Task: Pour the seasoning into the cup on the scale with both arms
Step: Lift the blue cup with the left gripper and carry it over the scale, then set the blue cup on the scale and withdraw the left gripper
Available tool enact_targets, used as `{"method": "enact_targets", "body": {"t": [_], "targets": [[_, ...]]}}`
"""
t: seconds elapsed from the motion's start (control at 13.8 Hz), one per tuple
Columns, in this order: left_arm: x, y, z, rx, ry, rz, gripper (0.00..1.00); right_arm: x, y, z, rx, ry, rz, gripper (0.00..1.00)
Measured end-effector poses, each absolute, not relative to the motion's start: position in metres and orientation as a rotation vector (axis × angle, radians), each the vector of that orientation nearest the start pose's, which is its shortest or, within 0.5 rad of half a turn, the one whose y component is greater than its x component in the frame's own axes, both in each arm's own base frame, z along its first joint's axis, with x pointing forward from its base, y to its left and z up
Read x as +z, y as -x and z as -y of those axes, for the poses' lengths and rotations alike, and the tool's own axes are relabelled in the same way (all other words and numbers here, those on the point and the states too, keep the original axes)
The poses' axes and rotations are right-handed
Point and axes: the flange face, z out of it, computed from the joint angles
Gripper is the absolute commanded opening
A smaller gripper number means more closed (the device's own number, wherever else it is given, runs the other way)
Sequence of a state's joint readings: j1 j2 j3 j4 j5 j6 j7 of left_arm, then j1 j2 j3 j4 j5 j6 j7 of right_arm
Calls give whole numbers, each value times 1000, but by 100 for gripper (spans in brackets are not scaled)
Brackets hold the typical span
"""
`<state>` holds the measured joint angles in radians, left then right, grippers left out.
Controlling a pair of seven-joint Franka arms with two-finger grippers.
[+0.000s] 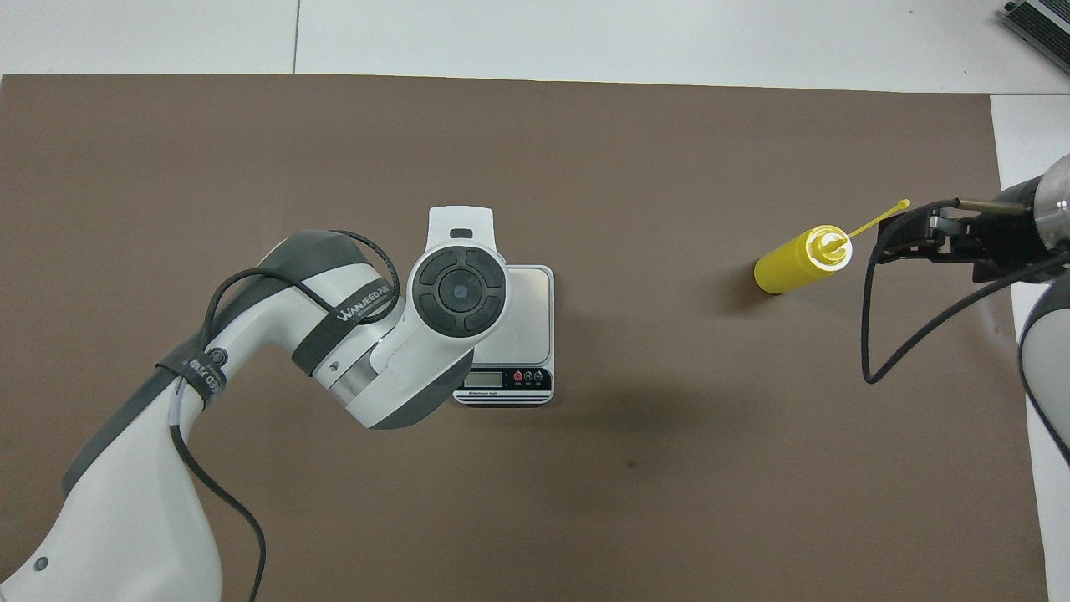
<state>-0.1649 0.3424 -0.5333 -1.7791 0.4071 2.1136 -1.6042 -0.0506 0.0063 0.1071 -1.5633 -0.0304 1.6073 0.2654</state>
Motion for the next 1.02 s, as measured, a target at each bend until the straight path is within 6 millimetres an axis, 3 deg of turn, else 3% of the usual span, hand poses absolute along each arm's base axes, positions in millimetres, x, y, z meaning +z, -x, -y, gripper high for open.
{"method": "enact_targets", "body": {"t": [0.44, 0.8, 1.02], "targets": [[421, -535, 372, -307, 2848, 1142, 53, 628, -560, -28, -67, 3147, -329, 100], [473, -549, 364, -312, 2823, 1113, 50, 628, -560, -28, -67, 3147, -329, 100], [509, -560, 342, -262, 2823, 1007, 50, 628, -560, -28, -67, 3147, -329, 100]]}}
